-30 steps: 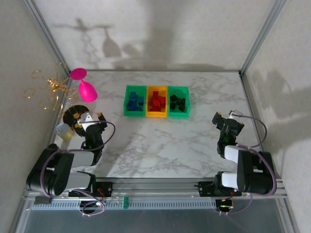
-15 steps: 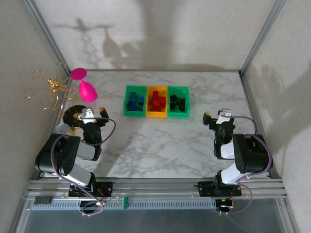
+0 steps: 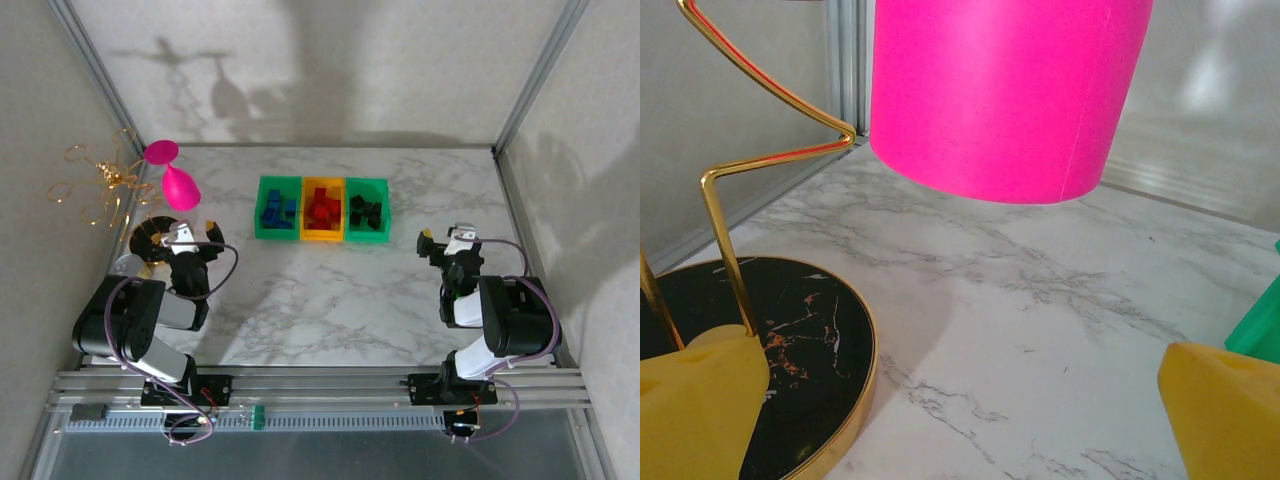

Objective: Sort the legos into containers by color
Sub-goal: Reset both arms

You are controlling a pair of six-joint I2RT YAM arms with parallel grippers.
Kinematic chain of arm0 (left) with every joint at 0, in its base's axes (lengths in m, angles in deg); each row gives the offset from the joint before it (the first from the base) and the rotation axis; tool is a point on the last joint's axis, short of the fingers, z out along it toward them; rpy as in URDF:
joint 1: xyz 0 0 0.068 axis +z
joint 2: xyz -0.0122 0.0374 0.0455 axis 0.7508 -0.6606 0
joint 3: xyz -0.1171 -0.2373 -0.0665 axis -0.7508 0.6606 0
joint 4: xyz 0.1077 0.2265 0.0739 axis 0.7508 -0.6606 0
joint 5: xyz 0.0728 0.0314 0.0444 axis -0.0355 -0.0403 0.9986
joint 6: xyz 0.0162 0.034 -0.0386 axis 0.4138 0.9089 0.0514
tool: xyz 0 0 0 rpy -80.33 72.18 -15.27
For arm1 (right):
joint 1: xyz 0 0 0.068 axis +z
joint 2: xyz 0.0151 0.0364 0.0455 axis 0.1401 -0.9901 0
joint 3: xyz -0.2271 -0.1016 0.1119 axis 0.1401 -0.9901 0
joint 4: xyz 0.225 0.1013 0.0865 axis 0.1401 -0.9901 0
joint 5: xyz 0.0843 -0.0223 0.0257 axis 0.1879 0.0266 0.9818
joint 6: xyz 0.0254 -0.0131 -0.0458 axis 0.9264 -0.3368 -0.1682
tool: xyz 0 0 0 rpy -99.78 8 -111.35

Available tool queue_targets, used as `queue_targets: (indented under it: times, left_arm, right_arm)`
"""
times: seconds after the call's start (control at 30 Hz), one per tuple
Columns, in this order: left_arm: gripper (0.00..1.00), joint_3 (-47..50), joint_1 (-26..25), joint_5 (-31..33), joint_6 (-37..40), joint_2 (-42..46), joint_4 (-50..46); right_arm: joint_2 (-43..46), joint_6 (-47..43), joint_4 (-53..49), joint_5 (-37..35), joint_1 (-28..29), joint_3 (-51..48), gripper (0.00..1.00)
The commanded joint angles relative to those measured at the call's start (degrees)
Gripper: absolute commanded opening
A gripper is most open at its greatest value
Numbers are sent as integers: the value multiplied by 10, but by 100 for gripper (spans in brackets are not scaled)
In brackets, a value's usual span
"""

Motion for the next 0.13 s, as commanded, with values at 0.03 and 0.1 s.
queue_targets:
  times: [0.03,0.1]
  left_arm:
    - [100,-5,2,-7,-8,-1,-3]
    - [100,-4,2,-7,-8,0,-4]
  right_arm:
    - [-2,-7,18,4,2,13,99]
    - [-2,-7,21,3,2,12,99]
